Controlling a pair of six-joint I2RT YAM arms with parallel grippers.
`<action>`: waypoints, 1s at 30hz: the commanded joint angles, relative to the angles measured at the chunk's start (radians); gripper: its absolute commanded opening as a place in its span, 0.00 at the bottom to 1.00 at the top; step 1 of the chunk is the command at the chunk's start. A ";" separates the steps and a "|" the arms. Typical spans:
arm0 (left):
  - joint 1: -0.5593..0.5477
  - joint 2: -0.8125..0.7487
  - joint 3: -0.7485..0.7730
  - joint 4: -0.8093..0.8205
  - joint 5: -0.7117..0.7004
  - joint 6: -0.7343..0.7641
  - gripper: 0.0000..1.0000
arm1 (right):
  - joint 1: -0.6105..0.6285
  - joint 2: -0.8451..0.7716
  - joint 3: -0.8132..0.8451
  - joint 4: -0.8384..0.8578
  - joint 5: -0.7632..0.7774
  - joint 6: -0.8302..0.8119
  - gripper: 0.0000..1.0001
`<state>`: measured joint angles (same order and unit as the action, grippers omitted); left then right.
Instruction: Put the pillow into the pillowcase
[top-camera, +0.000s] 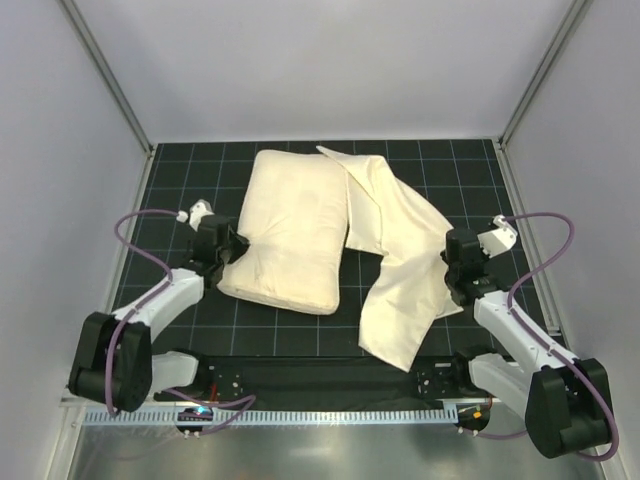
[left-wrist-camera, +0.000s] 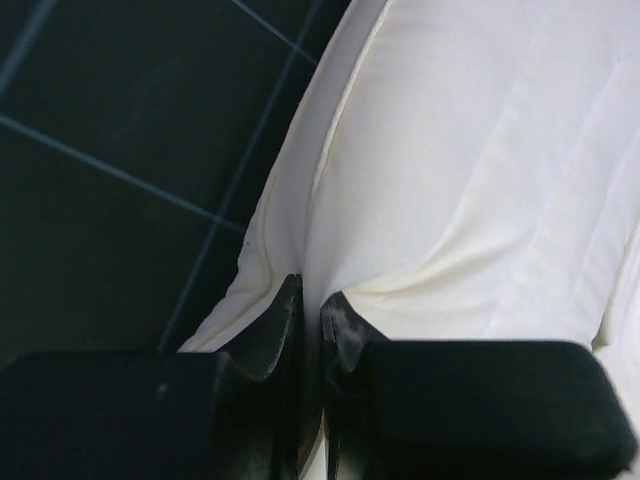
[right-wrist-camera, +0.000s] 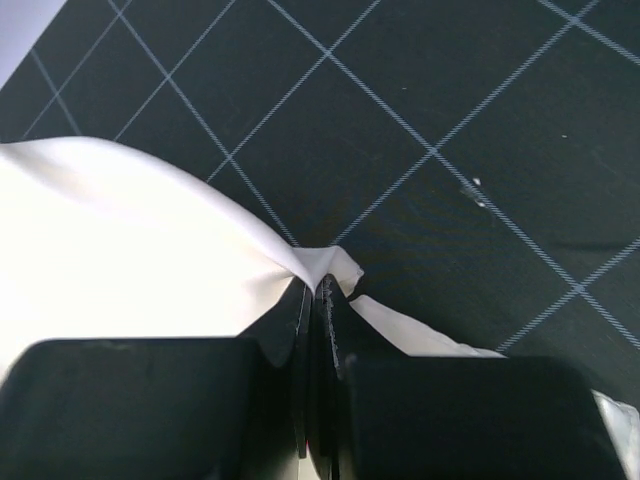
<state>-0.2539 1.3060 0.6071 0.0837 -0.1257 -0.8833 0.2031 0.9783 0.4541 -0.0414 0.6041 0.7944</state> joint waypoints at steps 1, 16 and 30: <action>0.002 -0.135 -0.013 -0.125 -0.345 -0.032 0.12 | -0.007 0.013 0.054 -0.035 0.099 0.043 0.04; -0.166 -0.343 -0.020 -0.124 -0.560 0.090 0.69 | -0.007 0.034 0.092 -0.048 0.065 -0.038 0.47; -0.404 -0.042 0.243 -0.107 -0.298 0.274 0.76 | -0.007 0.059 0.109 -0.058 0.017 -0.040 0.04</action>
<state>-0.6277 1.1919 0.7952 -0.0673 -0.5014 -0.6933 0.1997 1.0409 0.5228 -0.1284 0.6170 0.7593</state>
